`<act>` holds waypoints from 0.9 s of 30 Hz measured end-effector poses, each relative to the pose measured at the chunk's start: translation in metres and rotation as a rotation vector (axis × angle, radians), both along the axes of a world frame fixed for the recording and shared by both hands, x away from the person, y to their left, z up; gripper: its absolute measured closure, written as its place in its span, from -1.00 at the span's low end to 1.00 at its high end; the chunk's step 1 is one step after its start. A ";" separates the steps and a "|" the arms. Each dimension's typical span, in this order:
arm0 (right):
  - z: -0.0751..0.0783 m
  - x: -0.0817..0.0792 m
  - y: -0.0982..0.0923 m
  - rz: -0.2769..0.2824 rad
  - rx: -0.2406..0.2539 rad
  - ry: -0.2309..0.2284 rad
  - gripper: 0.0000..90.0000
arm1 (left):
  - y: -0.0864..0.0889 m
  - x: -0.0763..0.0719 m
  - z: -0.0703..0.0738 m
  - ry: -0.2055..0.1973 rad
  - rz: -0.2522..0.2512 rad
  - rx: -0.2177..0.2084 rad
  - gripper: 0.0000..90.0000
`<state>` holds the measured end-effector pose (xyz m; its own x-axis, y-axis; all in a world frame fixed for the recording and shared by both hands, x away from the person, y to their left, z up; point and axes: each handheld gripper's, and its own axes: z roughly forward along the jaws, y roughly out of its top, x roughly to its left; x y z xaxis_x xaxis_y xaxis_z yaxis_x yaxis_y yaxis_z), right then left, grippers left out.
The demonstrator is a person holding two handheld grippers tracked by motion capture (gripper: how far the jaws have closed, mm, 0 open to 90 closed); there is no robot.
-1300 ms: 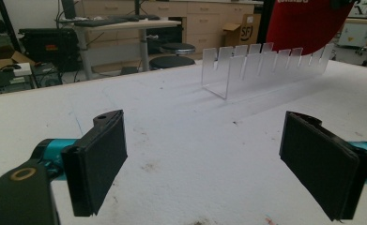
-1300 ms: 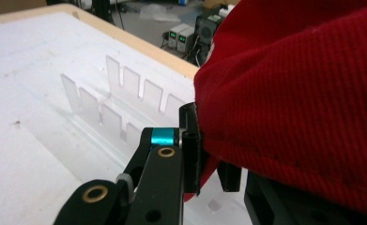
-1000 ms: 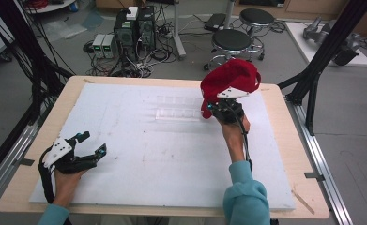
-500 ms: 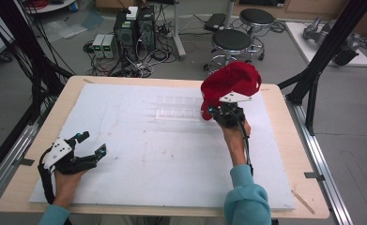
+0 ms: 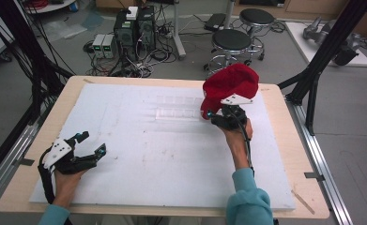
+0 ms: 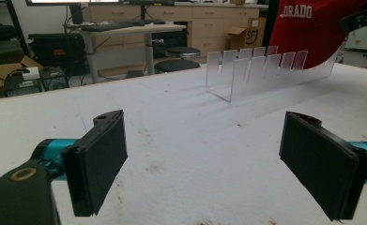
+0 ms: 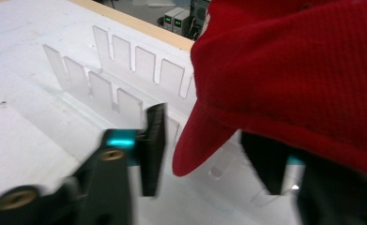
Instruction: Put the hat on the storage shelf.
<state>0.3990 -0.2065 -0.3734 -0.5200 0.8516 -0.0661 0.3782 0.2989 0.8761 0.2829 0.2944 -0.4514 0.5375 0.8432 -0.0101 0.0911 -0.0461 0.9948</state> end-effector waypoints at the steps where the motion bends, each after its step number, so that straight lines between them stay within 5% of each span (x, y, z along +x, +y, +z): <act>1: 0.001 -0.002 0.000 -0.012 0.004 0.001 -0.53 | 0.000 0.000 0.000 -0.001 -0.001 -0.001 -0.65; 3: 0.003 -0.008 0.000 -0.036 0.004 0.004 -0.75 | 0.000 0.000 0.000 -0.001 -0.003 0.003 -0.65; 7: 0.008 -0.028 -0.008 -0.031 0.055 -0.069 -0.75 | 0.000 0.000 0.000 -0.001 -0.003 0.002 -0.65; 11: 0.014 -0.044 -0.021 -0.043 0.072 -0.061 -0.79 | 0.000 0.000 0.000 0.000 -0.003 0.005 -0.65; 17: 0.028 -0.074 -0.037 -0.034 0.142 -0.145 -0.79 | 0.000 0.000 0.000 0.001 0.001 0.001 -0.65; 27: 0.008 -0.117 -0.071 -0.071 0.213 -0.213 -0.79 | 0.000 0.000 0.000 0.001 -0.002 -0.002 -0.66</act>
